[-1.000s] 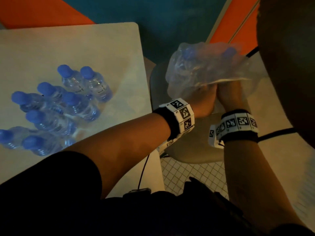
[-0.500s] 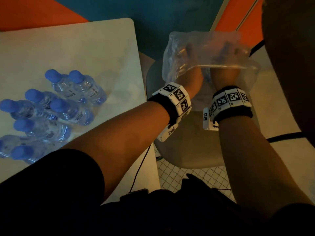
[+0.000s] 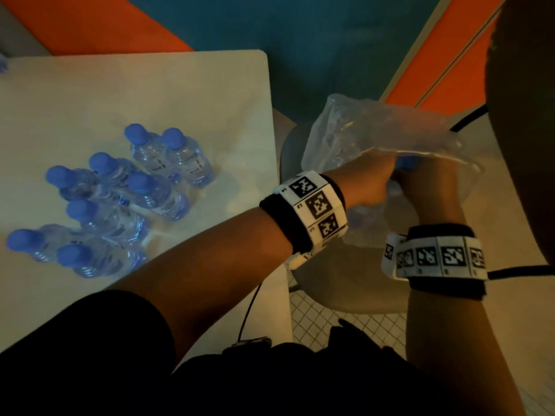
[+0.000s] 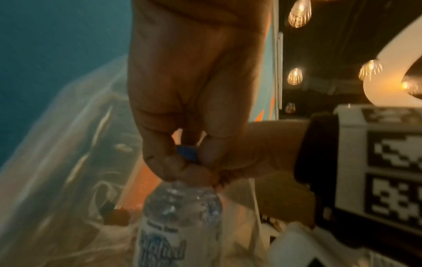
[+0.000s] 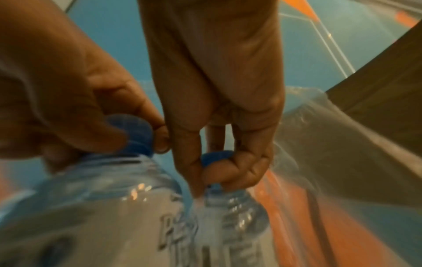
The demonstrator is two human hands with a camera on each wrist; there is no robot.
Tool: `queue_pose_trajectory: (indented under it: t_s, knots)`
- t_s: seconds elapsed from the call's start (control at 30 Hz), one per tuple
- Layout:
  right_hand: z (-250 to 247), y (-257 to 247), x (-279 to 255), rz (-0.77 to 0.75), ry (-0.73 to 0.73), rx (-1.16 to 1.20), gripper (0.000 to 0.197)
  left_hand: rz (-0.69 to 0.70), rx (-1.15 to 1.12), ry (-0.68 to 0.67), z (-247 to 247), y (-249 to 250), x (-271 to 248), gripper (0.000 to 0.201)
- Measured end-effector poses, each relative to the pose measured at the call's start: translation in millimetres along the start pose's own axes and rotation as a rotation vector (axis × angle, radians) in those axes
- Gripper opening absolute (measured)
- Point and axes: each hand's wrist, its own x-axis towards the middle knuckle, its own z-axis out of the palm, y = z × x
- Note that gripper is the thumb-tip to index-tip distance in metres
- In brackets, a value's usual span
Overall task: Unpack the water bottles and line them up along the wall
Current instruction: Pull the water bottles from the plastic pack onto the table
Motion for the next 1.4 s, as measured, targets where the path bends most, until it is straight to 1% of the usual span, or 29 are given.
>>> queue_pose_trajectory:
  t_s: [0.03,0.07,0.13,0.2,0.27,0.3,0.37,0.43,0.5,0.57,0.63,0.73,0.9,0.97,1.07,1.13,1.2,1.27,1.33,1.4]
  knots:
    - [-3,3,-3,0.01,0.032,0.09,0.037,0.019,0.03,-0.021,-3,4,-5,0.029]
    - [-9,5,-6,0.033,0.049,0.125,0.033,0.017,0.066,-0.053,-4,5,-9,0.029]
    - [-17,8,-20,-0.005,0.133,0.165,0.028,-0.007,0.104,-0.098,-4,7,-19,0.027]
    - [-21,14,-27,-0.068,0.162,0.213,0.024,0.039,0.1,-0.057,-5,7,-37,0.027]
    - [-29,17,-36,-0.138,0.064,0.282,0.016,0.091,0.075,0.034,-9,6,-62,0.026]
    - [-36,16,-46,-0.149,-0.023,0.326,0.016,0.114,0.071,0.076,-11,4,-75,0.025]
    - [-44,17,-55,-0.156,-0.162,0.351,0.015,0.11,0.074,0.136,-17,-2,-103,0.024]
    - [-49,13,-65,-0.164,-0.248,0.37,0.019,0.086,0.074,0.191,-24,-11,-131,0.022]
    - [-51,4,-75,-0.182,-0.294,0.376,0.018,0.028,0.095,0.241,-30,-22,-158,0.023]
    - [-54,-11,-89,-0.24,-0.29,0.379,0.015,-0.077,0.134,0.247,-34,-36,-183,0.025]
    - [-59,-29,-104,-0.324,-0.323,0.396,0.014,-0.173,0.133,0.249,-34,-51,-203,0.026]
    - [-57,-69,-126,-0.453,-0.393,0.442,0.013,-0.359,0.118,0.277,-30,-75,-228,0.03]
    - [-15,-150,-129,-0.677,-0.254,0.395,0.014,-0.555,0.094,0.341,-22,-120,-257,0.036]
    - [7,-179,-123,-0.693,-0.215,0.423,0.015,-0.615,0.088,0.37,-20,-133,-262,0.037]
    - [35,-219,-118,-0.71,-0.149,0.427,0.027,-0.693,0.064,0.463,-18,-148,-267,0.036]
    - [47,-240,-117,-0.729,-0.088,0.426,0.029,-0.734,0.067,0.511,-19,-156,-267,0.037]
    - [50,-257,-118,-0.73,-0.037,0.44,0.024,-0.733,0.069,0.546,-19,-160,-265,0.037]
    - [49,-269,-118,-0.722,-0.019,0.455,0.02,-0.724,0.069,0.589,-20,-163,-264,0.035]
    - [47,-276,-116,-0.7,-0.034,0.448,0.024,-0.719,0.086,0.607,-21,-169,-264,0.032]
    - [42,-281,-115,-0.681,-0.071,0.386,0.029,-0.709,0.121,0.586,-22,-172,-266,0.03]
